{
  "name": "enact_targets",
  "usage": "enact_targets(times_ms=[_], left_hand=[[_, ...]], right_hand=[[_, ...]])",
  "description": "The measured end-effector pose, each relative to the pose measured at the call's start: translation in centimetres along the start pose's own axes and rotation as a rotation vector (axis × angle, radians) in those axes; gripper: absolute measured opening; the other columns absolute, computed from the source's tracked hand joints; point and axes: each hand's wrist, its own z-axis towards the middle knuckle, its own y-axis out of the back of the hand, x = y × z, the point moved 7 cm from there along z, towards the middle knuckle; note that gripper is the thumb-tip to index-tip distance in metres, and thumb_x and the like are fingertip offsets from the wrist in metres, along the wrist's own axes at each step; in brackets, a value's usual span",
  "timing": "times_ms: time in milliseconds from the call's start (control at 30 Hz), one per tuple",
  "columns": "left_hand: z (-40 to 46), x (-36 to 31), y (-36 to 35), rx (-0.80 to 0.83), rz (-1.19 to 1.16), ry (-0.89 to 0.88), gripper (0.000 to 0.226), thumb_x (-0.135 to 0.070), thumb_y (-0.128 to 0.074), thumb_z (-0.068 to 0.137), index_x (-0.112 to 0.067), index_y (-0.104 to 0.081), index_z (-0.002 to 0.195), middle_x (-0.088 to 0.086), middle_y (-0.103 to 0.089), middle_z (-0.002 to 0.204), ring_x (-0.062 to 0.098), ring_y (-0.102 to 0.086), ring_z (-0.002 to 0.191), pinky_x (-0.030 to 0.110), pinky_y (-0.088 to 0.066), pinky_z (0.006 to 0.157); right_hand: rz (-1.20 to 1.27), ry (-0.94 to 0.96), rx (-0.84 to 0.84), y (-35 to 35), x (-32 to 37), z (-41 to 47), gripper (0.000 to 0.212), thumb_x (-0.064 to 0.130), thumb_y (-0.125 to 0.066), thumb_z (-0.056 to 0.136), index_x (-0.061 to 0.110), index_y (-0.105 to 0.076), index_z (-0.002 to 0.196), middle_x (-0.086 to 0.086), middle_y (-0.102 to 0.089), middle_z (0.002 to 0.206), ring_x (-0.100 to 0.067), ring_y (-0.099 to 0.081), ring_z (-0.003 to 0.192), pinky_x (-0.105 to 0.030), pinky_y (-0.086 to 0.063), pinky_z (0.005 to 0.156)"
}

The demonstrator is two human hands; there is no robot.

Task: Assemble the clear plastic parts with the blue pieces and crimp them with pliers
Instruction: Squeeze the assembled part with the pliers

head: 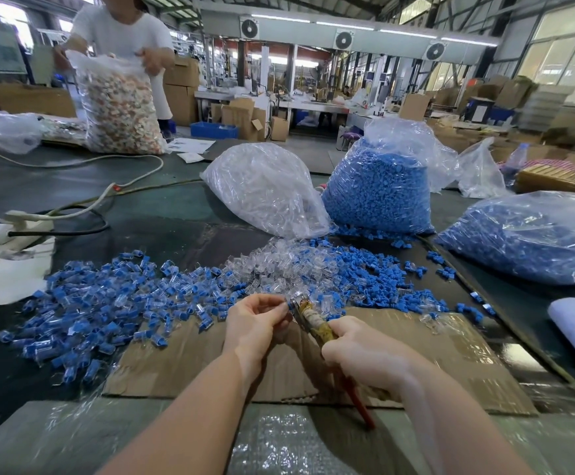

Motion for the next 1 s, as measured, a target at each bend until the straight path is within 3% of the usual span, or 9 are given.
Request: enact_targets(times_ms=[200, 333, 467, 600, 667, 767, 867, 1000], left_hand=[[0.1, 0.1, 0.3, -0.004, 0.013, -0.003, 0.013, 0.007, -0.062, 0.082, -0.005, -0.065, 0.081, 0.01, -0.066, 0.071, 0.013, -0.065, 0.061, 0.021, -0.052, 0.053], [0.0, 0.0, 0.2, -0.007, 0.002, -0.001, 0.014, 0.009, -0.061, 0.082, -0.004, -0.064, 0.079, 0.01, -0.063, 0.068, 0.011, -0.063, 0.055, 0.019, -0.051, 0.049], [-0.1, 0.0, 0.3, -0.006, 0.02, 0.008, 0.012, 0.008, -0.062, 0.081, -0.005, -0.064, 0.081, 0.012, -0.064, 0.073, 0.015, -0.063, 0.061, 0.024, -0.053, 0.055], [-0.1, -0.2, 0.4, -0.012, 0.032, -0.01, 0.011, 0.006, -0.062, 0.082, -0.004, -0.065, 0.084, 0.012, -0.065, 0.074, 0.013, -0.064, 0.061, 0.021, -0.051, 0.051], [-0.2, -0.3, 0.3, -0.011, 0.022, -0.02, 0.012, 0.006, -0.062, 0.083, -0.005, -0.065, 0.084, 0.01, -0.065, 0.073, 0.013, -0.063, 0.06, 0.022, -0.05, 0.05], [-0.6, -0.9, 0.6, -0.009, 0.015, -0.054, 0.01, 0.002, -0.064, 0.083, -0.008, -0.066, 0.083, 0.003, -0.066, 0.064, 0.008, -0.06, 0.052, 0.019, -0.049, 0.047], [-0.7, -2.9, 2.0, -0.069, 0.266, -0.225, 0.013, -0.003, -0.065, 0.084, -0.016, -0.068, 0.082, -0.001, -0.067, 0.072, 0.003, -0.061, 0.061, 0.012, -0.048, 0.053], [-0.5, -6.8, 4.8, -0.274, 0.842, -0.498, 0.013, -0.011, -0.062, 0.087, -0.015, -0.07, 0.096, -0.004, -0.061, 0.091, 0.012, -0.056, 0.083, 0.014, -0.039, 0.069]], right_hand=[[-0.01, 0.011, 0.013, 0.0, 0.5, -0.2, 0.015, 0.007, -0.045, 0.083, 0.018, -0.045, 0.072, 0.002, -0.047, 0.069, -0.008, -0.041, 0.051, -0.014, -0.029, 0.036], [-0.051, 0.057, -0.045, -0.2, 0.6, 0.5, 0.022, 0.004, -0.043, 0.082, 0.017, -0.042, 0.064, 0.001, -0.046, 0.063, -0.01, -0.04, 0.05, -0.018, -0.03, 0.041], [-0.1, 0.019, -0.098, -0.8, -0.3, 1.4, 0.015, 0.007, -0.042, 0.086, 0.016, -0.042, 0.074, -0.001, -0.049, 0.073, -0.014, -0.045, 0.061, -0.024, -0.035, 0.054], [0.018, 0.025, -0.124, -1.0, -0.6, 1.2, 0.005, 0.009, -0.049, 0.084, 0.013, -0.051, 0.081, -0.003, -0.057, 0.081, -0.017, -0.055, 0.069, -0.031, -0.045, 0.06], [0.151, 0.055, -0.176, -0.8, -0.9, 0.9, 0.011, 0.008, -0.056, 0.078, 0.013, -0.059, 0.087, -0.008, -0.065, 0.088, -0.021, -0.063, 0.072, -0.034, -0.052, 0.063], [0.137, 0.064, -0.355, 0.6, -2.3, 0.8, 0.02, 0.009, -0.062, 0.076, 0.016, -0.056, 0.093, -0.006, -0.061, 0.097, -0.018, -0.059, 0.077, -0.024, -0.046, 0.058], [-0.15, -0.023, -0.532, 2.6, -4.6, 1.0, 0.026, 0.021, -0.063, 0.081, 0.025, -0.048, 0.102, -0.002, -0.052, 0.105, -0.017, -0.049, 0.097, -0.03, -0.045, 0.083], [-0.445, -0.122, -0.631, 4.3, -7.1, 1.3, 0.027, 0.042, -0.058, 0.087, 0.023, -0.048, 0.103, -0.002, -0.053, 0.111, -0.018, -0.044, 0.104, -0.029, -0.036, 0.09]])
